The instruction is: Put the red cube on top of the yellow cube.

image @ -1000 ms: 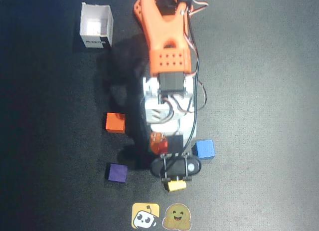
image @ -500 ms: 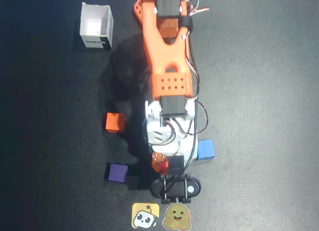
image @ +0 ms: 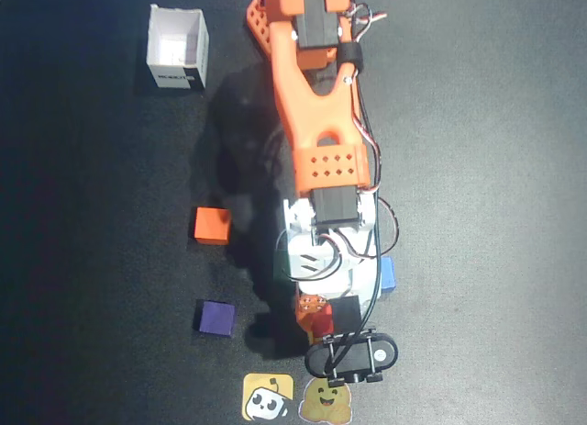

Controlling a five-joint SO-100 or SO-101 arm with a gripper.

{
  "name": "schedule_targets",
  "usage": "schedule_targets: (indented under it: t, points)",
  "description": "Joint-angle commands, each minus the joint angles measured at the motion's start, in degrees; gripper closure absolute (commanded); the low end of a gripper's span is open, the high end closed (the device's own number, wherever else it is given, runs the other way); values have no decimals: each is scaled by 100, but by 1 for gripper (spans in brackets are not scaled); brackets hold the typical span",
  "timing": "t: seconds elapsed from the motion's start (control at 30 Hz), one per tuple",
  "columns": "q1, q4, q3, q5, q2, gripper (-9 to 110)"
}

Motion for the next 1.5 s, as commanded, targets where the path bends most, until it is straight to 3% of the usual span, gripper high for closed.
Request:
schedule_targets:
  t: [0.0,1.47]
  points:
    - [-18,18,-299,-141,35,94]
    - [105,0,-404,264,-44,82]
